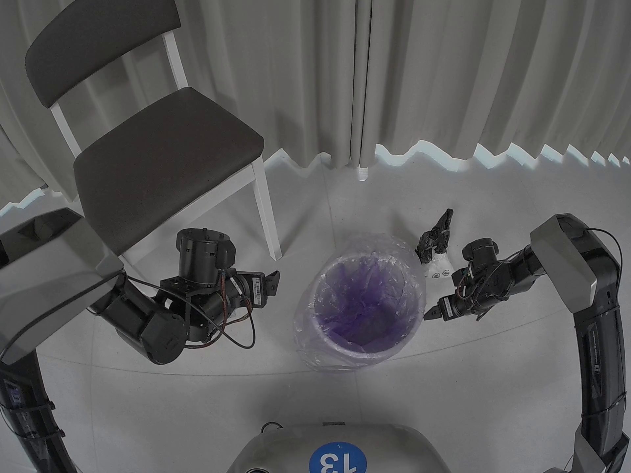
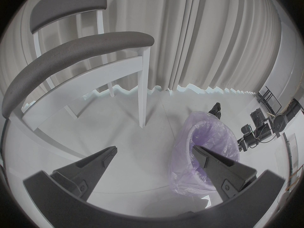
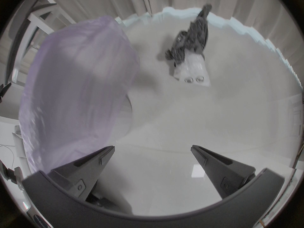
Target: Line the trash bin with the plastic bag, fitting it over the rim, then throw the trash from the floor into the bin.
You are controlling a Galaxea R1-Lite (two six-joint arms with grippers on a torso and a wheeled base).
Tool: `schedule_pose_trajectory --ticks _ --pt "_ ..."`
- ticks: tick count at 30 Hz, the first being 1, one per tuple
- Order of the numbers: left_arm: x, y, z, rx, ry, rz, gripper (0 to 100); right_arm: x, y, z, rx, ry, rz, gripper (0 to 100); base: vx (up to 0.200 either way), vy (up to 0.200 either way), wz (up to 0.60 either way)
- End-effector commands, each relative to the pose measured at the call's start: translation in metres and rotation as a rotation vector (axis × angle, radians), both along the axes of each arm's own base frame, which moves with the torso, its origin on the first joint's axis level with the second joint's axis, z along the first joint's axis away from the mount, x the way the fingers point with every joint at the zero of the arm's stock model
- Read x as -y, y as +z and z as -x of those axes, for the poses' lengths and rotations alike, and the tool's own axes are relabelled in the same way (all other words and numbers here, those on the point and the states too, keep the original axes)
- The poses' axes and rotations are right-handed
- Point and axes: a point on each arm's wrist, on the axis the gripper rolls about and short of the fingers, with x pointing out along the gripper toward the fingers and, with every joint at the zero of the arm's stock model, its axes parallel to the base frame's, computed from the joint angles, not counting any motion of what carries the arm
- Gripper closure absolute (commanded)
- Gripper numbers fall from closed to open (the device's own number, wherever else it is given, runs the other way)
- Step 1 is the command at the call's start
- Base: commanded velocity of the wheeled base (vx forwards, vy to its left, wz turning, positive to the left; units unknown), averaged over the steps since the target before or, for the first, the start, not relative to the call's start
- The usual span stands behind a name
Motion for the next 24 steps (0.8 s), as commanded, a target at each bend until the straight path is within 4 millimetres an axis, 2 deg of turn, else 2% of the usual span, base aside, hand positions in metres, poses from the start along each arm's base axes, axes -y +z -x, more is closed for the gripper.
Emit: schedule_pose_trajectory --ticks 1,3,7,8,9,10,13,14,15,18,24 --pt "-0.004 0.014 0.012 0.023 -0.004 0.013 0 0.024 -0.004 0.005 -0.067 -0.019 0.027 0 0.0 0.0 0.0" --pt "-0.006 0.017 0.016 0.027 -0.004 0.015 0 0.028 0.002 0.011 -0.072 -0.026 0.025 0 0.0 0.0 0.0" --pt "-0.011 0.027 0.026 0.043 0.004 0.018 0 0.04 0.03 0.029 -0.039 -0.055 0.025 0 0.0 0.0 0.0" --pt "-0.011 0.027 0.026 0.044 0.005 0.018 0 0.041 0.031 0.03 -0.039 -0.056 0.025 0 0.0 0.0 0.0" --pt "-0.013 0.034 0.031 0.059 0.004 0.026 0 0.047 0.053 0.043 -0.007 -0.071 0.025 0 0.0 0.0 0.0" --pt "-0.013 0.036 0.033 0.062 0.003 0.028 0 0.048 0.058 0.046 0.0 -0.074 0.025 0 0.0 0.0 0.0" --pt "-0.014 0.046 0.046 0.081 -0.014 0.041 0 0.056 0.094 0.067 0.049 -0.092 0.026 0 0.0 0.0 0.0" --pt "-0.014 0.047 0.048 0.083 -0.015 0.042 0 0.056 0.098 0.069 0.055 -0.094 0.028 0 0.0 0.0 0.0" --pt "-0.016 0.051 0.057 0.088 -0.024 0.046 0 0.058 0.115 0.082 0.078 -0.101 0.028 0 0.0 0.0 0.0" --pt "-0.019 0.052 0.074 0.079 -0.043 0.048 0 0.058 0.14 0.104 0.116 -0.115 0.04 0 0.0 0.0 0.0" --pt "-0.022 0.053 0.1 0.07 -0.04 0.077 0 0.057 0.174 0.147 0.176 -0.162 0.088 0 0.0 0.0 0.0"
